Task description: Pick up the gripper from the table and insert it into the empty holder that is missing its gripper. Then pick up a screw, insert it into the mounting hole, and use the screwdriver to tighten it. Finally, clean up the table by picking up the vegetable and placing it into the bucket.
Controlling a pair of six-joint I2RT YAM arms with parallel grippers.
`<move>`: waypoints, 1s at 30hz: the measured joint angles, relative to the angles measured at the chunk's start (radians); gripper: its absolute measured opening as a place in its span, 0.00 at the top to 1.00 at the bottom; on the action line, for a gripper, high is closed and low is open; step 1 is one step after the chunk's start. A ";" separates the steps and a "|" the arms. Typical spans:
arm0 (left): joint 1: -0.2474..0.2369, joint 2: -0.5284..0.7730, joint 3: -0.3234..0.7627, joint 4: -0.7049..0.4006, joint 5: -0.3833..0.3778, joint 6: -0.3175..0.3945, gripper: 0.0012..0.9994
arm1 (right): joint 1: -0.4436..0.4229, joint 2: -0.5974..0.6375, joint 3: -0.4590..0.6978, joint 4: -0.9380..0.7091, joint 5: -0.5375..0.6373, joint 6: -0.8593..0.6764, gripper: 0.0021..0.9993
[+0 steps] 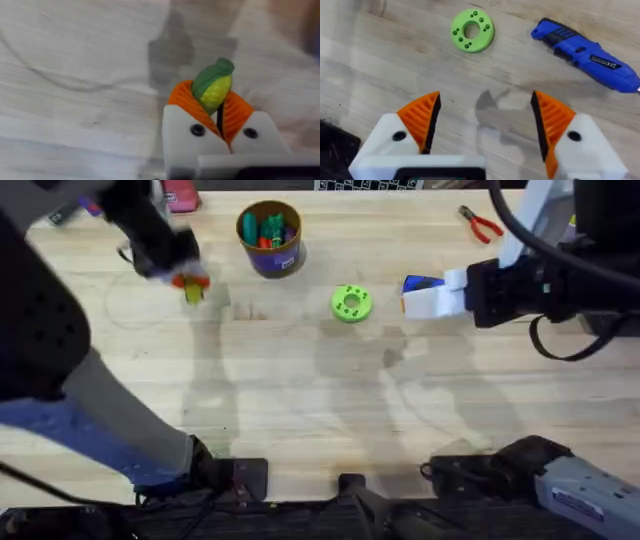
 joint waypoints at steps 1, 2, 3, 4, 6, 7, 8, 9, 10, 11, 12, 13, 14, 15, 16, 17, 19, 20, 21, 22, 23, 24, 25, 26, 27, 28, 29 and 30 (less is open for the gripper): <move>-0.002 -0.022 0.024 0.000 0.013 0.000 0.97 | 0.000 0.000 0.000 0.000 0.000 0.000 0.01; -0.005 -0.043 0.051 0.000 0.025 0.000 0.97 | 0.000 0.000 0.000 0.000 0.000 0.000 0.01; -0.011 -0.063 0.077 0.000 0.035 0.000 0.97 | 0.000 0.000 0.000 0.000 0.000 0.000 0.01; -0.022 -0.082 0.105 0.001 0.042 0.000 0.97 | 0.000 0.000 0.000 0.001 0.000 0.000 0.01; -0.054 -0.108 0.150 0.009 0.052 0.000 0.97 | 0.000 0.000 0.000 0.003 0.000 0.000 0.01; -0.077 -0.115 0.164 0.024 0.057 0.000 0.97 | 0.000 0.000 0.000 0.003 0.000 0.000 0.01; -0.102 -0.120 0.171 0.044 0.060 0.000 0.97 | 0.000 0.000 0.000 0.003 0.000 0.000 0.01; -0.127 -0.121 0.175 0.065 0.062 0.000 0.97 | 0.000 0.000 0.000 0.003 0.000 0.000 0.01; -0.157 -0.119 0.174 0.093 0.062 0.000 0.97 | 0.000 0.000 0.000 0.003 0.000 0.000 0.01; -0.184 -0.115 0.174 0.120 0.065 0.000 0.97 | 0.000 0.000 0.000 0.003 0.000 0.000 0.01; -0.209 -0.109 0.174 0.147 0.066 0.000 0.97 | 0.000 0.000 0.000 0.003 0.000 0.000 0.01; -0.236 -0.102 0.174 0.178 0.065 -0.001 0.97 | 0.000 0.000 0.000 0.003 0.000 0.000 0.01; -0.260 -0.094 0.174 0.207 0.065 -0.004 0.97 | 0.000 0.000 0.000 0.003 0.000 0.000 0.01; -0.283 -0.087 0.174 0.232 0.064 -0.008 0.97 | 0.000 0.000 0.000 0.003 0.000 0.000 0.01; -0.301 -0.080 0.174 0.249 0.063 -0.014 0.97 | 0.000 0.000 0.000 0.003 0.000 0.000 0.01; -0.317 -0.072 0.174 0.262 0.064 -0.021 0.97 | 0.000 0.000 0.000 0.003 0.000 0.000 0.01; -0.338 -0.052 0.174 0.277 0.063 -0.036 0.97 | 0.000 0.000 0.000 0.003 0.000 0.000 0.00; -0.346 -0.038 0.174 0.278 0.062 -0.043 0.97 | 0.000 0.000 0.000 0.003 0.000 0.000 0.01; -0.349 -0.025 0.174 0.278 0.061 -0.048 0.97 | 0.000 0.000 0.000 0.003 0.000 0.000 0.01; -0.352 -0.008 0.174 0.278 0.060 -0.052 0.97 | 0.000 0.000 0.000 0.003 0.000 0.000 0.01; -0.353 0.007 0.174 0.277 0.060 -0.054 0.97 | 0.000 0.000 0.000 0.003 0.000 0.000 0.01; -0.353 0.023 0.174 0.277 0.060 -0.057 0.97 | 0.000 0.000 0.000 0.003 0.000 0.000 0.01; -0.353 0.038 0.174 0.277 0.059 -0.060 0.97 | 0.000 0.000 0.000 0.003 0.000 0.000 0.01; -0.353 0.048 0.174 0.277 0.058 -0.060 0.97 | 0.000 0.000 0.000 0.003 0.000 0.000 0.01; -0.352 0.056 0.173 0.276 0.057 -0.062 0.97 | 0.000 0.000 0.000 0.003 0.000 0.000 0.01; -0.352 0.061 0.173 0.273 0.057 -0.064 0.97 | 0.000 0.000 0.000 0.003 0.000 0.000 0.01; -0.352 0.061 0.173 0.270 0.057 -0.064 0.96 | 0.000 0.000 0.000 0.003 0.000 0.000 0.01; -0.353 0.061 0.173 0.268 0.057 -0.064 0.85 | 0.000 0.000 0.000 0.003 0.000 0.000 0.01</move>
